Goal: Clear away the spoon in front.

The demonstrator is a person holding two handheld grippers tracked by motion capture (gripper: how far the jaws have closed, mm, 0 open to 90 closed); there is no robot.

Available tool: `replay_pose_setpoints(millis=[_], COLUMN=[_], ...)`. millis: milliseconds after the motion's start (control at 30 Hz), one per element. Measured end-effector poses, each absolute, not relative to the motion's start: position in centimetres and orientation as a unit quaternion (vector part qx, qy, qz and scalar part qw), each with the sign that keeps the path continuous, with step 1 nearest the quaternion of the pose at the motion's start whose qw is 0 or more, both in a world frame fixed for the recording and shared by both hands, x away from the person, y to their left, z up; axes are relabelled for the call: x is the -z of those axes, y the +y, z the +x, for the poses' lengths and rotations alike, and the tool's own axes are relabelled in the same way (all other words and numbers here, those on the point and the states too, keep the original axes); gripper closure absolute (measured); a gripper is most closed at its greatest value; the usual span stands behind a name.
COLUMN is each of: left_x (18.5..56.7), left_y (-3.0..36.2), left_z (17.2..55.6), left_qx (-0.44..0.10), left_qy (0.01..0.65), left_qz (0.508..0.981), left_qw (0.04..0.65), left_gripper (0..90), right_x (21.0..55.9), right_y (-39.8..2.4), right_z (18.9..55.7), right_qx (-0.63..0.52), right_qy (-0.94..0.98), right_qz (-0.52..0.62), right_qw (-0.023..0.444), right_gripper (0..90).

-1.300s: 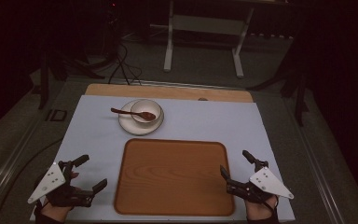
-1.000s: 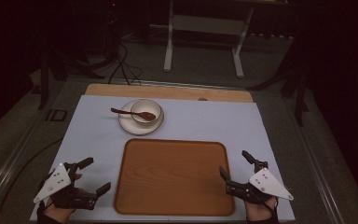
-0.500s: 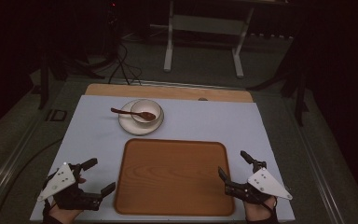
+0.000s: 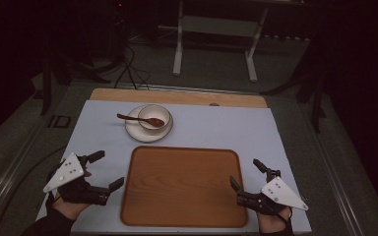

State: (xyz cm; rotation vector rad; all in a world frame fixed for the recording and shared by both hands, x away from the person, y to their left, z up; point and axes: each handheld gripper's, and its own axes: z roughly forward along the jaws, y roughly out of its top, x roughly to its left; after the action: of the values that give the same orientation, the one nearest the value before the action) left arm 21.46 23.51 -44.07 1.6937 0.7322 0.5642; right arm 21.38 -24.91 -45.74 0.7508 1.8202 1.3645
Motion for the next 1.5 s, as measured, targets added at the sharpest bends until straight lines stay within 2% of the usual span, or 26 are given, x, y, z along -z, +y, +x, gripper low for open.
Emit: replay_pose_setpoints(millis=[467,567,867,1067,1367,1500], left_x=[40.5,40.4,41.1,41.9,44.3,45.3], left_y=[23.1,23.1,23.5,24.3,25.2,25.3], left_z=[26.1,26.8,29.8,32.4,34.8,35.7], left_qx=[-0.262,-0.261,-0.249,-0.225,-0.182,-0.183], left_qy=[0.327,0.337,0.389,0.447,0.505,0.527], left_qz=[0.700,0.693,0.669,0.636,0.590,0.578], left_qw=[0.578,0.581,0.583,0.588,0.603,0.595], left_gripper=[0.4,2.7,2.7,2.9,3.7,3.9], right_x=[45.7,45.7,45.7,45.7,45.7,45.8], right_y=[-24.8,-24.8,-24.8,-24.7,-24.7,-24.7], right_z=[21.4,21.3,21.4,21.3,21.3,21.4], right_qx=[-0.533,-0.536,-0.535,-0.539,-0.538,-0.538], right_qy=[0.709,0.707,0.708,0.711,0.712,0.713], right_qz=[0.289,0.287,0.288,0.282,0.282,0.282], right_qw=[0.361,0.361,0.359,0.354,0.352,0.351], right_gripper=[13.3,13.3,13.4,13.5,13.5,13.5])
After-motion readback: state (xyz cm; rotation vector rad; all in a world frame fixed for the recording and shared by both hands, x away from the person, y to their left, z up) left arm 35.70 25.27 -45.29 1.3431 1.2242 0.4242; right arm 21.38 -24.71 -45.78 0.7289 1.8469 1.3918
